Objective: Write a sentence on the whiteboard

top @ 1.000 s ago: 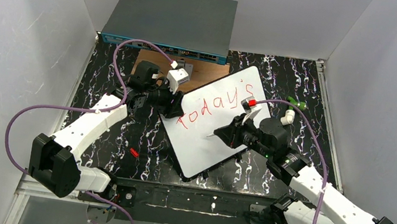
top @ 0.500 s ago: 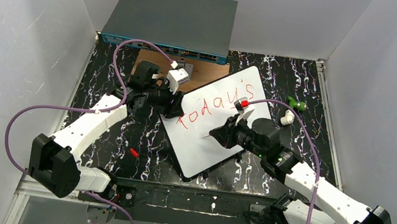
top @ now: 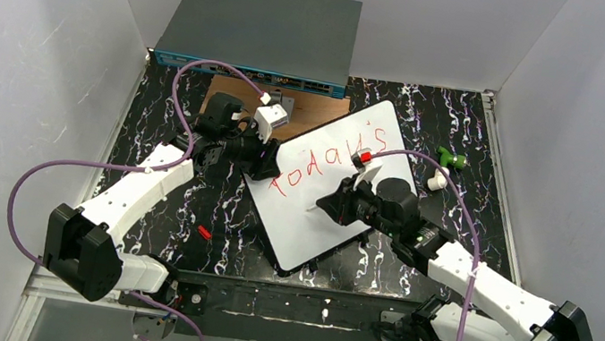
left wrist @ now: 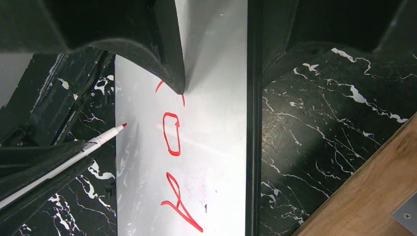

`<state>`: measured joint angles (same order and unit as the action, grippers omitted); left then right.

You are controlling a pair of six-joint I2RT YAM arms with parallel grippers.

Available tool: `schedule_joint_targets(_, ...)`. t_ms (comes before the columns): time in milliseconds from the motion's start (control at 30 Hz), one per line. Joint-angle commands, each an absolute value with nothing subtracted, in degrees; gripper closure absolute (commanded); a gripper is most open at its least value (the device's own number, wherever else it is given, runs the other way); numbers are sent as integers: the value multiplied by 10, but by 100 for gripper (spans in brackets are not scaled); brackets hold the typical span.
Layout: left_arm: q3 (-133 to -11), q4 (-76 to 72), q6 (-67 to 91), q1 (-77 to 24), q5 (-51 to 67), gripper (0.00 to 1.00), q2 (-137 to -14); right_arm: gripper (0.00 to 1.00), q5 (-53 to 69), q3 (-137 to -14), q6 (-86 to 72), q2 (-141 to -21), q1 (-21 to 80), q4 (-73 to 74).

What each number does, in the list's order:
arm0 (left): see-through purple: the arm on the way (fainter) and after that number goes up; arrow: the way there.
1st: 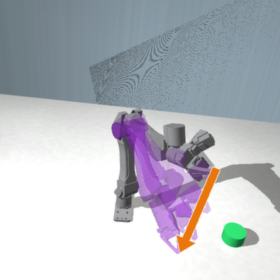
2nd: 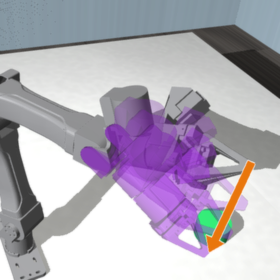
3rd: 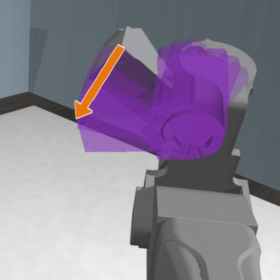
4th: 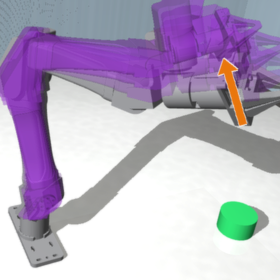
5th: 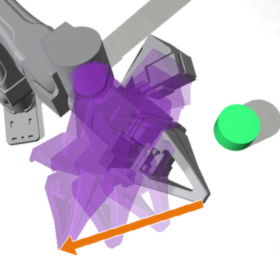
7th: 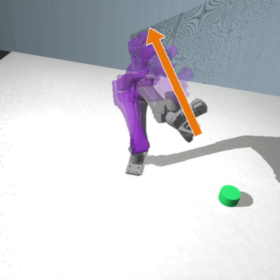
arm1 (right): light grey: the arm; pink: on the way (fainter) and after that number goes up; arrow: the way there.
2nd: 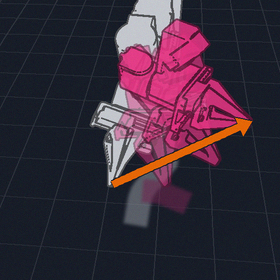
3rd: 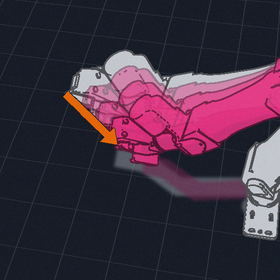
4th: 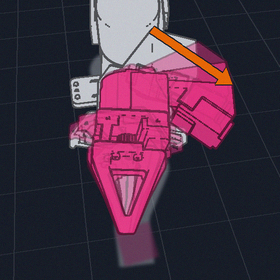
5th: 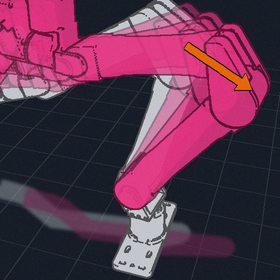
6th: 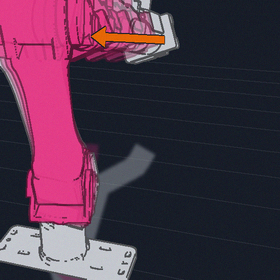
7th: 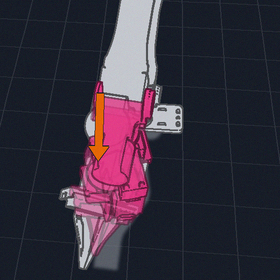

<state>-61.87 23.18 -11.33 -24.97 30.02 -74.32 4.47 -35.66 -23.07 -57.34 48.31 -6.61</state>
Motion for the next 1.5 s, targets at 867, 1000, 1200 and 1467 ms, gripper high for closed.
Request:
schedule_joint_targets(867, -620, 276, -167, -270, 327, 100, -716, 99, 73, -378, -217, -644, 500, -116)
schedule_joint_targets(1000, -622, 276, -167, -271, 326, 100, -715, 99, 75, -375, -217, -646, 502, -116)
schedule_joint_targets(1200, -624, 276, -166, -272, 326, 100, -718, 99, 67, -366, -215, -645, 503, -110)
schedule_joint_targets(1467, -623, 276, -167, -272, 325, 100, -716, 99, 58, -362, -213, -650, 503, -102)
